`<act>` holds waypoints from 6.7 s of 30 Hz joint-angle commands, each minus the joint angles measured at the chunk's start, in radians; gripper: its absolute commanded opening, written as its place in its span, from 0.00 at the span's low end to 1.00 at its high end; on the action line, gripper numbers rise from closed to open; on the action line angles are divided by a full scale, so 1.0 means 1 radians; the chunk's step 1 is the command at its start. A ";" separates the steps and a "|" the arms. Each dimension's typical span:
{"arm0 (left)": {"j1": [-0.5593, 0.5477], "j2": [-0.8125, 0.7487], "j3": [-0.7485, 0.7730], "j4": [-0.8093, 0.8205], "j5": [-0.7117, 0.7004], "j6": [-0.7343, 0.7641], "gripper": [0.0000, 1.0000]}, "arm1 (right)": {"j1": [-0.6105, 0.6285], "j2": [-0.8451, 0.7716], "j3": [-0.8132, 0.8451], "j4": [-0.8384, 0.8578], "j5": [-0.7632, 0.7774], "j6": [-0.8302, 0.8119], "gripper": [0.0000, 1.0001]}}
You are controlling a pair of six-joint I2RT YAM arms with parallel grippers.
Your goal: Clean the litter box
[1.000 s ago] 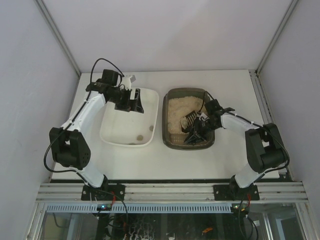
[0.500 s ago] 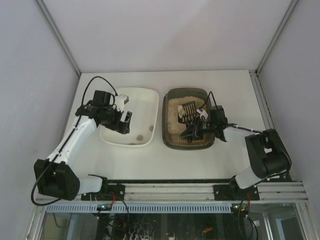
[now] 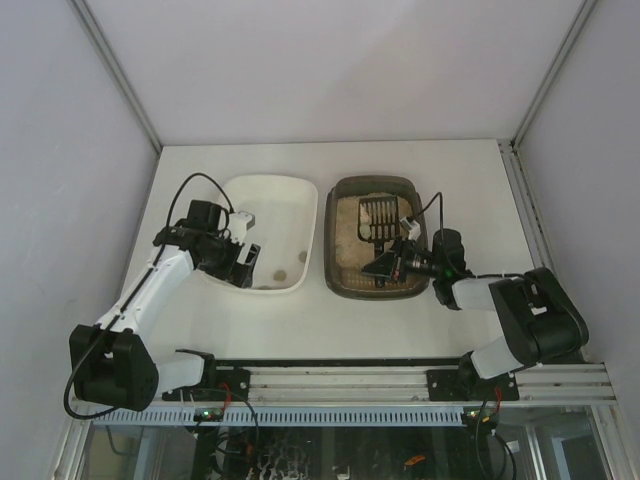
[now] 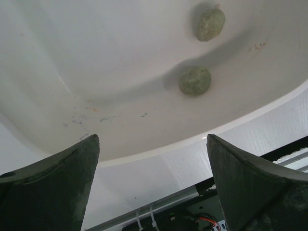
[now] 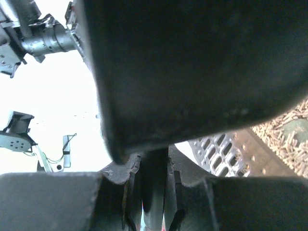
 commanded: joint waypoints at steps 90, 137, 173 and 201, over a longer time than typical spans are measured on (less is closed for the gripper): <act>0.462 -0.170 0.146 -0.118 0.450 -0.104 1.00 | 0.633 0.545 1.566 -1.765 1.189 -0.650 0.00; -0.164 0.569 0.890 0.009 0.318 -0.516 1.00 | 0.435 0.464 1.289 -2.310 1.458 -0.278 0.00; 0.009 0.577 0.799 0.105 0.372 -0.578 1.00 | 0.241 0.784 1.512 -2.223 1.356 -0.444 0.00; 0.010 0.618 0.786 0.105 0.439 -0.578 1.00 | 0.119 0.416 1.096 -1.768 0.712 -0.585 0.00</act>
